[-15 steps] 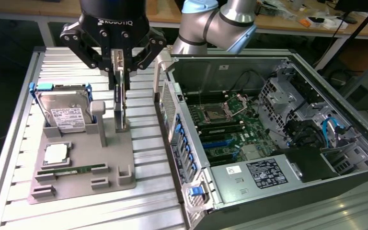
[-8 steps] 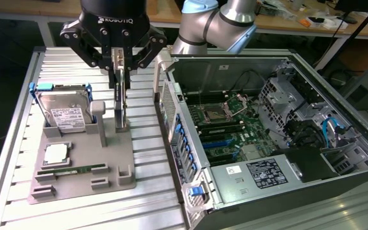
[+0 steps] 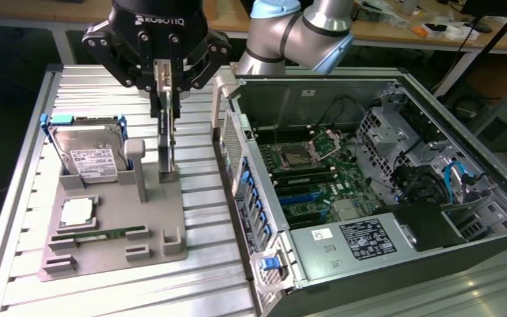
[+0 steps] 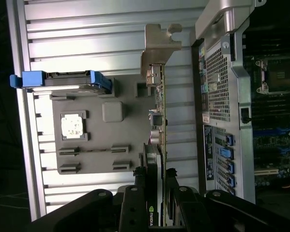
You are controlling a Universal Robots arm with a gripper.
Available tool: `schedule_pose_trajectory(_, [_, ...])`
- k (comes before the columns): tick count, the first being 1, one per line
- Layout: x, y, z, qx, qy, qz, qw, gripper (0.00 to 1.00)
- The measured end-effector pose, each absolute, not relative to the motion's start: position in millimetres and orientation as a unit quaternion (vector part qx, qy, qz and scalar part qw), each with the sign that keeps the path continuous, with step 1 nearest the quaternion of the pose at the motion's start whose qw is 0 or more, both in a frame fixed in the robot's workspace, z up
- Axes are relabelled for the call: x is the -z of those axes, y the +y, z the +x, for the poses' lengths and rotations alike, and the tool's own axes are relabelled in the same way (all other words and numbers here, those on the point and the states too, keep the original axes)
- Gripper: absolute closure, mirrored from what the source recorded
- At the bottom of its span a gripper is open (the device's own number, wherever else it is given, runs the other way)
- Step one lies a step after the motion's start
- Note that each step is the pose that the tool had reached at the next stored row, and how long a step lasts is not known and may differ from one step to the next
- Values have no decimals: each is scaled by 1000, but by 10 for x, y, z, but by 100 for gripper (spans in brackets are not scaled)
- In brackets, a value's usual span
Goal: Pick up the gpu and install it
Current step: 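Pick up the gpu and move the gpu toward the slot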
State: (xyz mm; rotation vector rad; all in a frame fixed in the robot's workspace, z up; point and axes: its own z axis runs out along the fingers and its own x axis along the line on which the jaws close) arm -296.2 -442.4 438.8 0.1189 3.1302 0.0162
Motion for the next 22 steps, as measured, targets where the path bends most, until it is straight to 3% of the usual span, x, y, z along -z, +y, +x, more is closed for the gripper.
schedule_pose_trajectory(22, [-4431,-4390,-2961,-5,999,38,4,73])
